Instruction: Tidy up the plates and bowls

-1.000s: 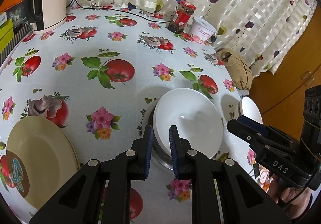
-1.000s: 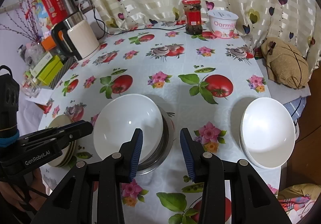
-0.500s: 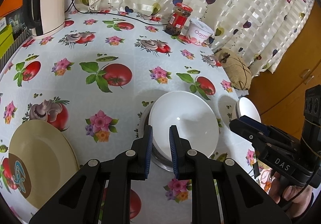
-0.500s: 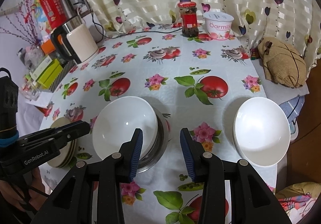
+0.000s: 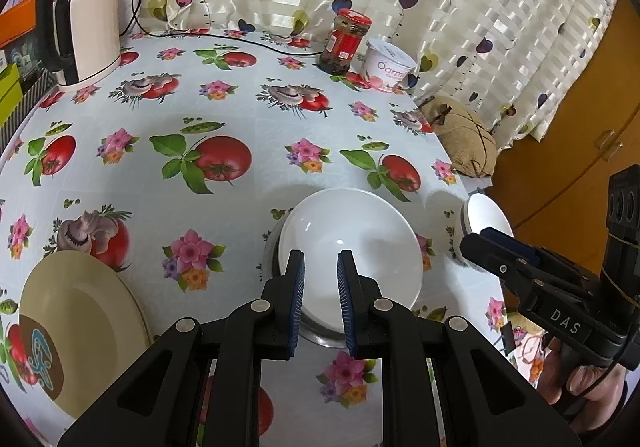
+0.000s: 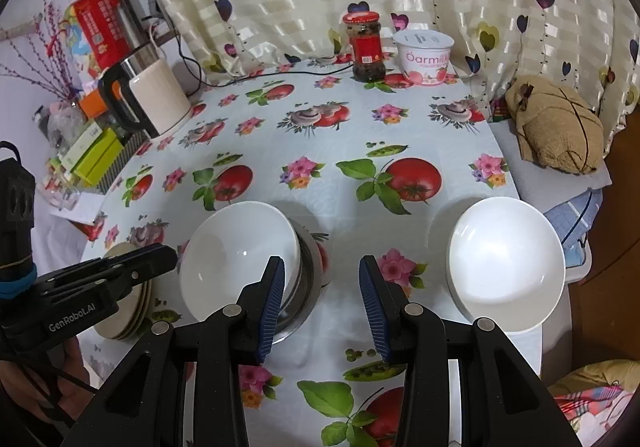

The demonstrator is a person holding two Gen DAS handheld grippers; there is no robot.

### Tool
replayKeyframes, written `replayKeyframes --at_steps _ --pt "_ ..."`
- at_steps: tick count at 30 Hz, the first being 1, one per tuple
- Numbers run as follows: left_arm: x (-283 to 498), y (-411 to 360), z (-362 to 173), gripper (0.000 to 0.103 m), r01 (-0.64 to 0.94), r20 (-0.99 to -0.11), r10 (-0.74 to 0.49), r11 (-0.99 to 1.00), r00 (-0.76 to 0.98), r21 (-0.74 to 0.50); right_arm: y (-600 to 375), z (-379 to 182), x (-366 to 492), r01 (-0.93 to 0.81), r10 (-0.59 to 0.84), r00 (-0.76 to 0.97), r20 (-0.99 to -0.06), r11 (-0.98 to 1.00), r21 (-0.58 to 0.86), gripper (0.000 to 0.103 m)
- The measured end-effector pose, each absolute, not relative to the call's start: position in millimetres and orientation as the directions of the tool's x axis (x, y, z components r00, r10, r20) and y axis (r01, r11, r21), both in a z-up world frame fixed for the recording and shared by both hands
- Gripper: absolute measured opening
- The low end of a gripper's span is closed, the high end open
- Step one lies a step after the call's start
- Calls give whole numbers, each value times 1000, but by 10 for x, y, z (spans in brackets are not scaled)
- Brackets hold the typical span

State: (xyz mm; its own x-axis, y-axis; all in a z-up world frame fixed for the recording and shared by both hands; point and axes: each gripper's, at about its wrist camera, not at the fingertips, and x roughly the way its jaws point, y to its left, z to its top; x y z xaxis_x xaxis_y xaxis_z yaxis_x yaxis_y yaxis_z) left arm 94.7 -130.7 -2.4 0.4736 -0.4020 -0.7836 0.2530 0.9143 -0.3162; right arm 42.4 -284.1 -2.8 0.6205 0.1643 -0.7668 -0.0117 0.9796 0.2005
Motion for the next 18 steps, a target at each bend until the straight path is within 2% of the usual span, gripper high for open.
replayKeyframes --at_steps 18 --pt "1005 -1738 138 18 352 -767 -445 886 461 -302 -3138 79 337 47 116 653 -749 980 192 39"
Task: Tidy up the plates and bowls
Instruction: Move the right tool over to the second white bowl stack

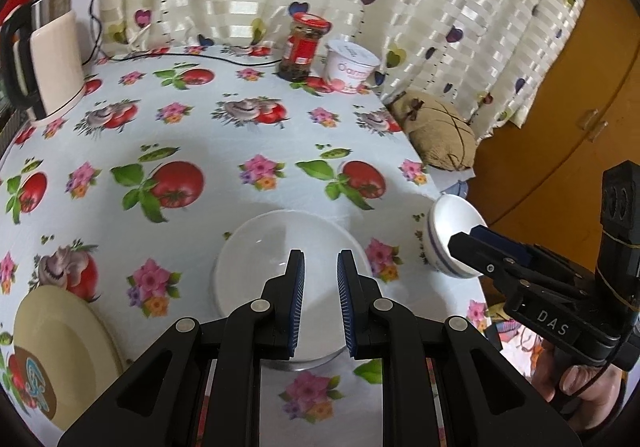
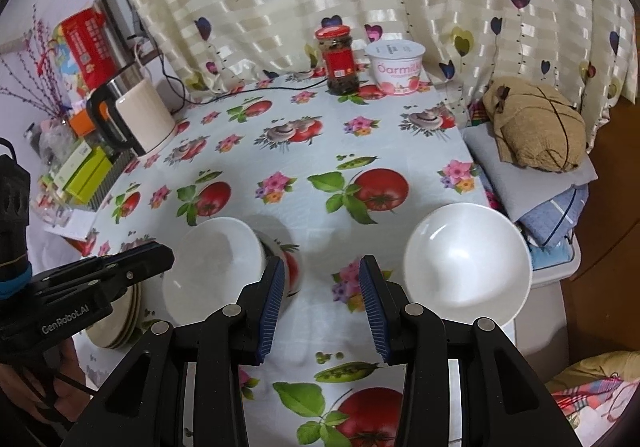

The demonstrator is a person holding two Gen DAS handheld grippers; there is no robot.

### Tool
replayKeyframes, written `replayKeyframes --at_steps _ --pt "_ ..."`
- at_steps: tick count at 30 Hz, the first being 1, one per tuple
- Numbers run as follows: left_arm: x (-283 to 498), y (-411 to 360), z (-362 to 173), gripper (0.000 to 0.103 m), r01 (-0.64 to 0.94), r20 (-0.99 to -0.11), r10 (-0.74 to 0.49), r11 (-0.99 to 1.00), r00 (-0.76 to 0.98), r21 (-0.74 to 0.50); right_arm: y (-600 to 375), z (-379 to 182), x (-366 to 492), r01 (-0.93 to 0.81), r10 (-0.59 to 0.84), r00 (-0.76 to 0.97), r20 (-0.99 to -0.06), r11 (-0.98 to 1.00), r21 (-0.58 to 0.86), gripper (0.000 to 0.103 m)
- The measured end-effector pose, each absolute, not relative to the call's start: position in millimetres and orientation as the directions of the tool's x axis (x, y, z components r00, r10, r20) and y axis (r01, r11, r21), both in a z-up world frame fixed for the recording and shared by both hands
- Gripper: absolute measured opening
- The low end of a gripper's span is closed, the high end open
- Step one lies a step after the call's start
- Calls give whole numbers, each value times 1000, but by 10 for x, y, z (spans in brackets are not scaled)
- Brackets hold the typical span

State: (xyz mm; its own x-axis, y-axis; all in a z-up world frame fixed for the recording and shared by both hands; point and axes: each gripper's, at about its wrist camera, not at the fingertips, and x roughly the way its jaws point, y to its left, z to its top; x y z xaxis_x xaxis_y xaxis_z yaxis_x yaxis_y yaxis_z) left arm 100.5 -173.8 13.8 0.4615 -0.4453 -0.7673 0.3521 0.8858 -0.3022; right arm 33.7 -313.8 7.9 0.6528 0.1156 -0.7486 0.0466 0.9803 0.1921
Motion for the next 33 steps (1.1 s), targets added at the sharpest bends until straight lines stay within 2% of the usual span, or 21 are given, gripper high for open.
replayKeyframes --at_steps 17,33 --pt "1049 -2450 181 18 474 -770 -499 831 398 -293 -3641 59 203 145 49 666 -744 970 193 39" --pt "1103 -2815 45 18 492 -777 -528 805 342 -330 -3973 -38 128 207 17 660 -751 957 203 40"
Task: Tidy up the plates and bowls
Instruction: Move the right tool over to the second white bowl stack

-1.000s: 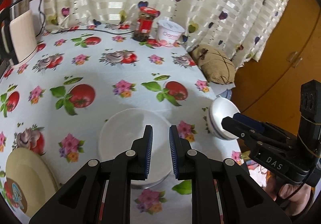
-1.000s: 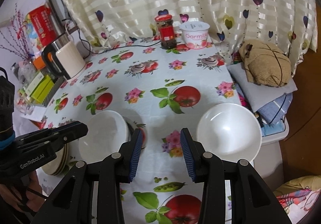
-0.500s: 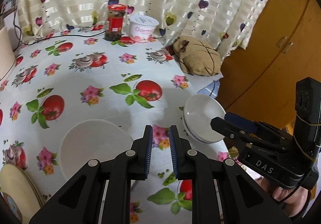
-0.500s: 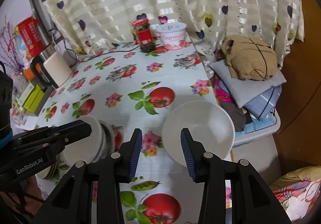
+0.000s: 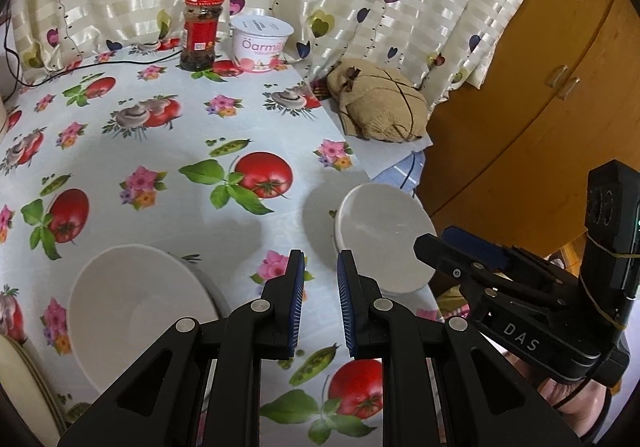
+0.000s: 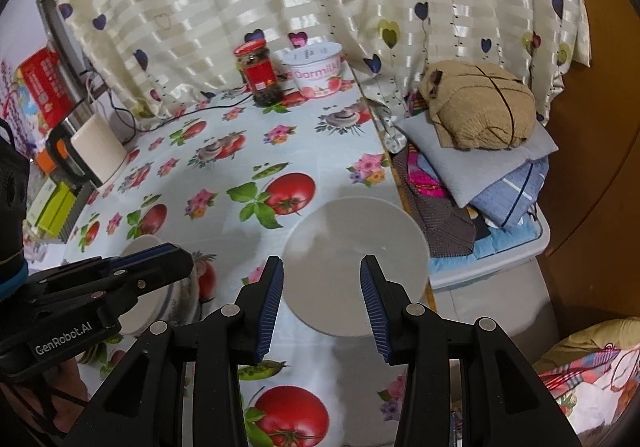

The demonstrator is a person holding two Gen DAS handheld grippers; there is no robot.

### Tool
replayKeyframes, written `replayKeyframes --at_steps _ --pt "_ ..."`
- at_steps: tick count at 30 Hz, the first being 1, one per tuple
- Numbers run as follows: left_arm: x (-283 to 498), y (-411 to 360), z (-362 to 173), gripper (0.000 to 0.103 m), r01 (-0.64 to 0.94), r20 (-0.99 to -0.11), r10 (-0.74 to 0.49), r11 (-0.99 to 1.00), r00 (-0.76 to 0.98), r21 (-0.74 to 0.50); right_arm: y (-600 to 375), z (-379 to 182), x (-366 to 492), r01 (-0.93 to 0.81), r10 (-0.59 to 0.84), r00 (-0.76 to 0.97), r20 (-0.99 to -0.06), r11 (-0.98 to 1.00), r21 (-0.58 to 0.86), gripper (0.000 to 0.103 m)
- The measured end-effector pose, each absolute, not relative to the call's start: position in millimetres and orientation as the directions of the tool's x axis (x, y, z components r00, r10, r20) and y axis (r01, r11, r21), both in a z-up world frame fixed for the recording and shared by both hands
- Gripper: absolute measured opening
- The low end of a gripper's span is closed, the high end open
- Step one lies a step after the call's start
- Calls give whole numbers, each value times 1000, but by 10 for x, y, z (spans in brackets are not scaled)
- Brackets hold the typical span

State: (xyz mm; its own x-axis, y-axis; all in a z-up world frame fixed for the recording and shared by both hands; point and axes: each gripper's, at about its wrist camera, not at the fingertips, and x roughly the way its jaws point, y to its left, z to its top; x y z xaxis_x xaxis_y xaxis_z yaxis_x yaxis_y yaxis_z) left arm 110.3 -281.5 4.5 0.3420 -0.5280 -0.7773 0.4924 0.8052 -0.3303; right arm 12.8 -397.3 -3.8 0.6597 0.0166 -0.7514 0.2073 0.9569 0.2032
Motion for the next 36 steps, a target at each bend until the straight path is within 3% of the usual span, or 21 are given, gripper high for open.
replayKeyframes --at_steps 36 --pt "1292 -3270 -415 19 491 -819 -523 792 238 -363 -4449 -482 168 320 -25 589 -808 925 204 40"
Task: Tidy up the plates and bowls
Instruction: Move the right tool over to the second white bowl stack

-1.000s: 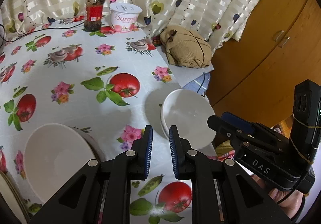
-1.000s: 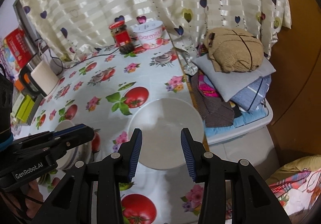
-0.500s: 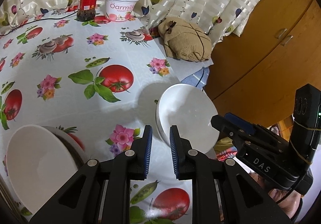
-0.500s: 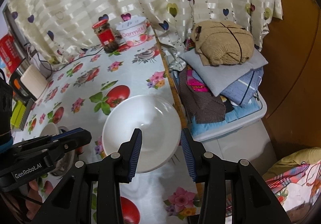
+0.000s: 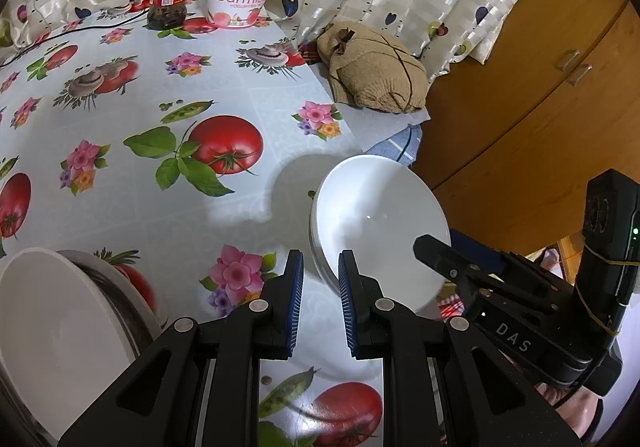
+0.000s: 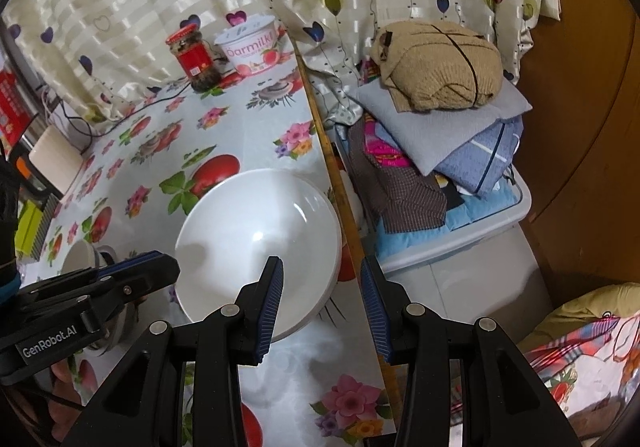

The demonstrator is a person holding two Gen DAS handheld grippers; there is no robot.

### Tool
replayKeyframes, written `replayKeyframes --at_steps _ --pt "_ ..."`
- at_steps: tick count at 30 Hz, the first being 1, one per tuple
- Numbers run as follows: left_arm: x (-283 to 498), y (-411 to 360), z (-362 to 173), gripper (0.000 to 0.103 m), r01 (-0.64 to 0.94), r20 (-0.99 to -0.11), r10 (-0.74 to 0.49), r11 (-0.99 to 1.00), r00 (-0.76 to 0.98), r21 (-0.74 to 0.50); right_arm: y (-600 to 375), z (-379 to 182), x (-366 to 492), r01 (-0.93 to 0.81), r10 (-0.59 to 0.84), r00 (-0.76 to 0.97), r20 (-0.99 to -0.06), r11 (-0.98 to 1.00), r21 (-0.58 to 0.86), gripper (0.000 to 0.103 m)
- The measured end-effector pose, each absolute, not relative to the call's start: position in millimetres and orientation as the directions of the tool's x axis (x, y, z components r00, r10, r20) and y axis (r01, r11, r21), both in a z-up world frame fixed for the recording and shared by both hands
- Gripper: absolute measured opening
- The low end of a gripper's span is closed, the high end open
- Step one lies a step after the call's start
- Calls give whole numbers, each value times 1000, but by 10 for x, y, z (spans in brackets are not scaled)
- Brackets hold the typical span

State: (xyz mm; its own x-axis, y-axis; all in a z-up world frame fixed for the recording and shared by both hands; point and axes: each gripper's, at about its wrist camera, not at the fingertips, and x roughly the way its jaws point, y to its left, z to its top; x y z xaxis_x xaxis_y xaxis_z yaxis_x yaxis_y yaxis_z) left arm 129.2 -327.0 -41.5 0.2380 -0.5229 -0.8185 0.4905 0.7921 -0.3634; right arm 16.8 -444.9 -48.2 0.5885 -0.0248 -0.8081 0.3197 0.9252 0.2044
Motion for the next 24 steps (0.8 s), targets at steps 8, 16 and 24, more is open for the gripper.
replayKeyframes --at_steps 8,16,24 --pt "1243 -3329 -442 19 520 -824 -514 785 240 -338 -4439 -551 187 313 -8 582 -813 925 215 25" --pt "1194 -3351 -428 18 533 -829 -502 785 248 -316 -4420 -579 193 311 -6 578 -816 926 213 21" --pt "1165 -3299 -341 17 533 -820 -507 786 265 -313 -4393 -544 184 304 -5 587 -809 928 215 20"
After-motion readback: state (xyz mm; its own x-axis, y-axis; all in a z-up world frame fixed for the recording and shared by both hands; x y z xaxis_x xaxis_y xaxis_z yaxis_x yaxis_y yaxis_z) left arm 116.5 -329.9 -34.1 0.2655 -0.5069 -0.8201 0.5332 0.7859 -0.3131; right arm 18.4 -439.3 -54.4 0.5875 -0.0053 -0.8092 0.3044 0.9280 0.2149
